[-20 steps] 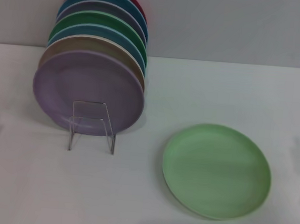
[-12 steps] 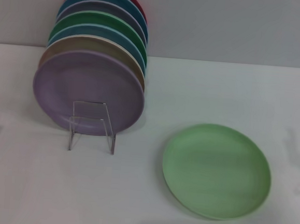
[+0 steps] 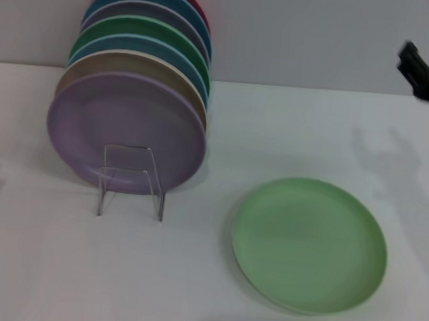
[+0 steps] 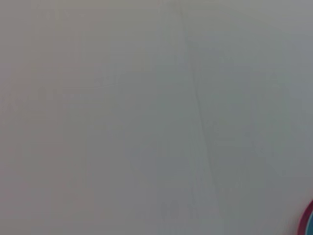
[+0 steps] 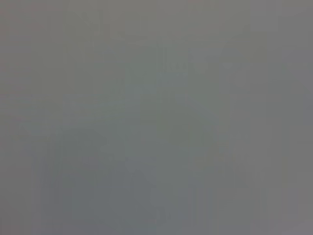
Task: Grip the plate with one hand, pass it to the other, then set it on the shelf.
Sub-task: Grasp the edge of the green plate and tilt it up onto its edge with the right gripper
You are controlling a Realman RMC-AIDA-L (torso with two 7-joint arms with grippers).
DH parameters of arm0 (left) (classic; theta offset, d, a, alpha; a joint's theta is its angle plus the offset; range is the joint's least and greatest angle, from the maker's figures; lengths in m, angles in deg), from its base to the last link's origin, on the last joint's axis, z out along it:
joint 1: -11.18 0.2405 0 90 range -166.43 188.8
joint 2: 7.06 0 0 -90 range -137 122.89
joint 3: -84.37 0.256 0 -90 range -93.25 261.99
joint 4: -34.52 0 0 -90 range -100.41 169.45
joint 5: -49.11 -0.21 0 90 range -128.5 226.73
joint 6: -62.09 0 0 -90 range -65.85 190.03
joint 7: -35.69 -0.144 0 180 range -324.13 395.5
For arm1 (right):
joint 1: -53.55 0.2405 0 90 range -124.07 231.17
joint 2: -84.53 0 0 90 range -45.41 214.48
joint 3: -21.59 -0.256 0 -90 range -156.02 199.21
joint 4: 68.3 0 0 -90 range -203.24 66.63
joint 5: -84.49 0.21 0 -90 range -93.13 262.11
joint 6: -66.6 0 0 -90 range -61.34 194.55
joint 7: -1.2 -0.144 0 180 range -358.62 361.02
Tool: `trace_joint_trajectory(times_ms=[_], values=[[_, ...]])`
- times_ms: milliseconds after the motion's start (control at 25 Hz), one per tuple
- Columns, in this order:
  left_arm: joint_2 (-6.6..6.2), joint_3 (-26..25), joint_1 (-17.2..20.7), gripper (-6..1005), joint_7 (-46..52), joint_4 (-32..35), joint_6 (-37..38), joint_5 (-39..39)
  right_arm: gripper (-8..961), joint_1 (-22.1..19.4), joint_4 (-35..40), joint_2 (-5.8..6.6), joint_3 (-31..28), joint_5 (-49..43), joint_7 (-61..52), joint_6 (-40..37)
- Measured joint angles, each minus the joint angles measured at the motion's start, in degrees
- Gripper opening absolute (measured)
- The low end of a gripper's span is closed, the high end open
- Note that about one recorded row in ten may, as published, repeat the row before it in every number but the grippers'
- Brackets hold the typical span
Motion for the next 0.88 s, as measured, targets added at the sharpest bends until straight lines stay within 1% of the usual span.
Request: trace_joint_trajectory(times_ms=[40,80,120,160,240,280,320,360,440,520,640,680,720,760,800,880], values=[[0.01,0.0,-0.1,804,0.0,-0.1,0.0,0.0,726,-1.9,-3.3,-3.79,-13.0,-0.4,0.8,18.6],[0.01,0.0,-0.1,804,0.0,-0.1,0.0,0.0,726,-1.9,-3.3,-3.79,-13.0,-0.4,0.8,18.6],[0.01,0.0,-0.1,804,0.0,-0.2,0.0,-0.1,726,-2.2,-4.5,-8.87,-26.3,-2.3,0.1,36.7],[0.01,0.0,-0.1,803,0.0,-0.2,0.0,-0.1,725,-2.2,-4.5,-8.87,-26.3,-2.3,0.1,36.7],[0.01,0.0,-0.2,803,0.0,-0.2,0.0,-0.1,723,-0.9,-4.6,-13.24,-38.6,-6.3,-3.0,54.5],[0.00,0.0,-0.2,803,0.0,-0.2,0.0,-0.1,722,0.4,-4.2,-14.60,-44.2,-9.0,-5.6,63.7],[0.01,0.0,-0.2,803,0.0,-0.2,0.0,-0.1,722,3.4,-2.8,-15.17,-51.9,-12.7,-10.1,77.5],[0.01,0.0,-0.2,803,0.0,-0.2,0.0,-0.1,722,3.4,-2.8,-15.17,-51.9,-12.7,-10.1,77.5],[-0.03,0.0,-0.4,803,-0.1,-0.2,-0.3,-0.1,721,5.9,-0.5,-14.27,-55.9,-14.4,-13.2,88.2],[-0.08,0.0,-0.8,803,-0.4,-0.2,-0.6,-0.1,721,7.6,2.7,-13.88,-58.2,-15.0,-13.6,95.1],[-0.08,0.0,-1.1,803,-0.4,-0.2,-0.7,-0.1,720,7.9,3.2,-14.12,-58.9,-16.4,-14.0,97.4],[-0.08,0.0,-1.3,803,-0.4,-0.2,-0.7,-0.1,719,8.0,3.1,-14.32,-58.9,-17.9,-14.6,98.2],[-0.11,0.0,-1.6,803,-0.4,-0.2,-0.7,-0.1,719,8.3,2.5,-14.60,-58.9,-21.3,-16.3,99.5],[-0.11,0.0,-1.6,803,-0.4,-0.2,-0.7,-0.1,719,8.3,2.5,-14.60,-58.9,-21.3,-16.3,99.5],[-0.15,0.0,-1.7,803,-0.4,-0.2,-0.8,-0.1,719,8.8,1.7,-14.81,-58.7,-24.9,-18.2,100.9],[-0.15,0.0,-1.8,803,-0.4,-0.2,-0.9,-0.1,718,9.1,1.3,-15.01,-58.6,-26.7,-19.1,101.7]])
